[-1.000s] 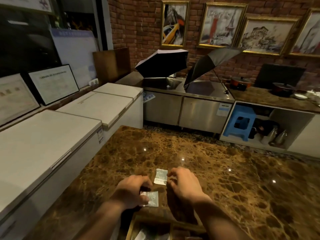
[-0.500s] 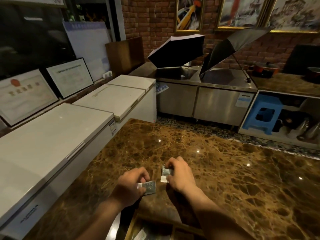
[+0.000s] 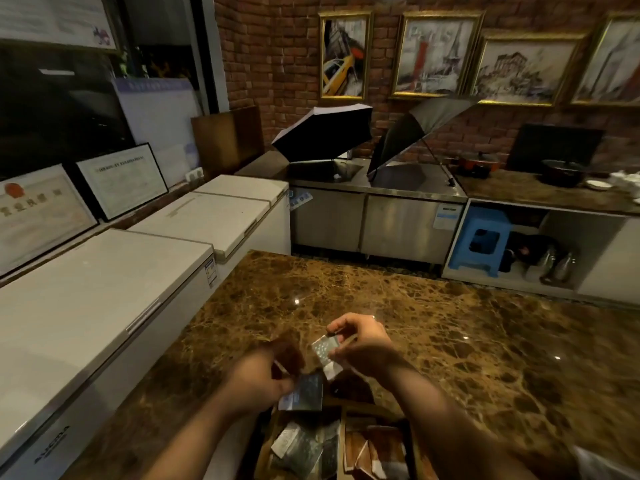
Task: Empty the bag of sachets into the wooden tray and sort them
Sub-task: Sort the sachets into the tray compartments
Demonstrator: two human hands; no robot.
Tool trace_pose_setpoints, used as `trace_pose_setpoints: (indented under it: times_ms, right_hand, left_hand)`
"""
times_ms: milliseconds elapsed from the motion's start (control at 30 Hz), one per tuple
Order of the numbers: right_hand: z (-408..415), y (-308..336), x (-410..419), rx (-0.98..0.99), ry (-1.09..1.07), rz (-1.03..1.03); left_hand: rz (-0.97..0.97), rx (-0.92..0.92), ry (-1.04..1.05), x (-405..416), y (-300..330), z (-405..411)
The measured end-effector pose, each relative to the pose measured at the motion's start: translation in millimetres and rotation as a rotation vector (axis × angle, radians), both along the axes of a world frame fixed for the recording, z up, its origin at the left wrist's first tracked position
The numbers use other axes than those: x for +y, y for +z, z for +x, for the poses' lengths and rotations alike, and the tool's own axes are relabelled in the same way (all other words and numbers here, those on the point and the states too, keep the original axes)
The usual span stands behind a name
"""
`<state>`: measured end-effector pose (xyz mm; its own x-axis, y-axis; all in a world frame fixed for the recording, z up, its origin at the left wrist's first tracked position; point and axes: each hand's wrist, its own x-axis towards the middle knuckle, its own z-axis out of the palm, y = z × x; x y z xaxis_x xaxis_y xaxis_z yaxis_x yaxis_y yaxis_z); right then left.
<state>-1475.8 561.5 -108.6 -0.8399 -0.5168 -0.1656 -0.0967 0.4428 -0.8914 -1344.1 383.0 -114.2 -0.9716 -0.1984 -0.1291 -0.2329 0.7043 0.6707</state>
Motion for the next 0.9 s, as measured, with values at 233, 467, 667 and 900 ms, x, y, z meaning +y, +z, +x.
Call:
trace_pose_setpoints:
  times_ms: [233, 467, 667, 900]
  right_hand:
    - [37.4, -2.2, 14.3, 0.213, 0.073, 0.192]
    - [67.2, 6.1, 25.8, -0.071, 0.143, 0.197]
    - [80.7, 1.5, 25.7, 0.183, 0.052, 0.290]
    - [73.9, 14.7, 86.5, 0.298, -0.193, 0.155]
  left_hand:
    - [-0.073, 0.058, -0.213, 23.1, -13.5, 29.2]
    - [-0.258, 0.152, -0.058, 17.0, -23.6, 33.2]
    - [-0.168, 0.325, 0.023, -9.9, -25.4, 30.0]
    - [-0.138, 0.336, 0.026, 11.4, -17.4, 26.1]
